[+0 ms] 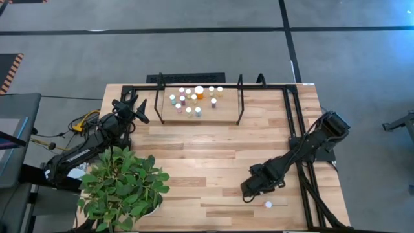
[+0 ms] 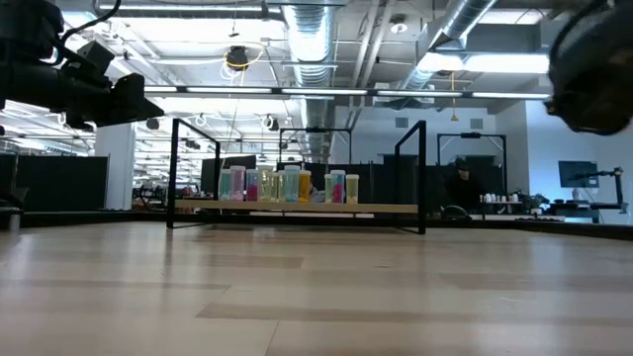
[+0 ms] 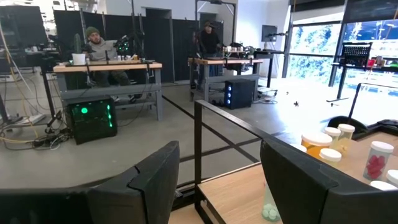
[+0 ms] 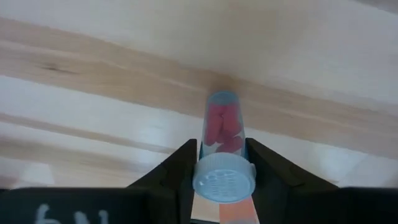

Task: Pick and place medicine bottles onto shelf by color
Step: Put the blue pill bottle on the shelf

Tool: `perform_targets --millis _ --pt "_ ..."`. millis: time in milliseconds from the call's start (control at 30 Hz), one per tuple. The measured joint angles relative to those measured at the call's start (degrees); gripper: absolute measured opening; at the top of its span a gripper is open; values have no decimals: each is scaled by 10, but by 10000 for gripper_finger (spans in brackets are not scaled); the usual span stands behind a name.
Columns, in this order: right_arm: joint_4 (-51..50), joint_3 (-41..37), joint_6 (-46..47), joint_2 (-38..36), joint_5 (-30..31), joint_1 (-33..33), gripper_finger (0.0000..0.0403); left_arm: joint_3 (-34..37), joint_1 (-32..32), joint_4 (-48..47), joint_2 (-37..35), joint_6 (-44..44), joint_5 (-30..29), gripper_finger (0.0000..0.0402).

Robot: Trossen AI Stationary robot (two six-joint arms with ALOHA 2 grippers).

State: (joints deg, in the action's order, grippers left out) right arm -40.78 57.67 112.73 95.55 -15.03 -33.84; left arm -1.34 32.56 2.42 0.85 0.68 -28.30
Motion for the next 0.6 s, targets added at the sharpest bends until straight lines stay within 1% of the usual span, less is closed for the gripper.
perform_targets --millis 133,300,600 --pt "-33 27 -40 0 0 26 148 0 0 0 0 0 0 214" --pt "-99 72 -101 0 5 72 138 0 0 0 0 0 0 214" --pt "-154 129 -193 2 54 188 131 0 0 0 0 0 0 214"
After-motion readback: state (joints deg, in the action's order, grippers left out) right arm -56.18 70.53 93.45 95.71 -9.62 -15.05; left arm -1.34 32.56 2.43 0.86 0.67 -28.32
